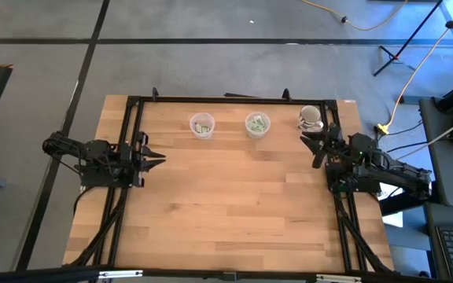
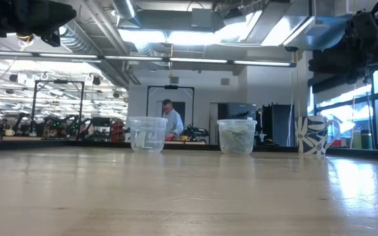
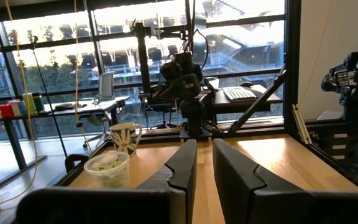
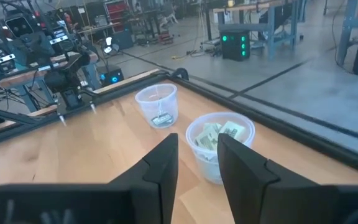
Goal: Pick and place Stevia / Truvia into bins
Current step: Return to Home Position
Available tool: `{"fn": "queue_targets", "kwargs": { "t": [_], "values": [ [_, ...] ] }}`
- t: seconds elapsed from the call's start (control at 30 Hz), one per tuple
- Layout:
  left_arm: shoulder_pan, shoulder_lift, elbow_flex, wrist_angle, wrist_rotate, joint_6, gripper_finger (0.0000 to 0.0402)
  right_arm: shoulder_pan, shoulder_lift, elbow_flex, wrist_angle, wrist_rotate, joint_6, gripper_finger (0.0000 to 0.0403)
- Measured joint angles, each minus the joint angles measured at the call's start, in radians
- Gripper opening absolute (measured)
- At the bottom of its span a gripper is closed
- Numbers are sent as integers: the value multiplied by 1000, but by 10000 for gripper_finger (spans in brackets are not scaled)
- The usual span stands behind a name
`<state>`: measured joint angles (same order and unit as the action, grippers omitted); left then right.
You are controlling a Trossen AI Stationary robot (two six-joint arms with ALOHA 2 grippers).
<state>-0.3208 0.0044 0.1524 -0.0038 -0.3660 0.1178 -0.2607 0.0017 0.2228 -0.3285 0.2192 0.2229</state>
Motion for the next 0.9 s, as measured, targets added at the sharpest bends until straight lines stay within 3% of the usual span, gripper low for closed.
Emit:
{"fn": "queue_targets", "kwargs": {
  "t": [0.33, 0.9],
  "values": [
    [0, 0, 0, 0, 0, 0, 47, 0, 0, -130, 67, -1, 60, 116],
    [0, 0, 0, 0, 0, 0, 47, 0, 1, -127, 52, -1, 61, 116]
  ]
}}
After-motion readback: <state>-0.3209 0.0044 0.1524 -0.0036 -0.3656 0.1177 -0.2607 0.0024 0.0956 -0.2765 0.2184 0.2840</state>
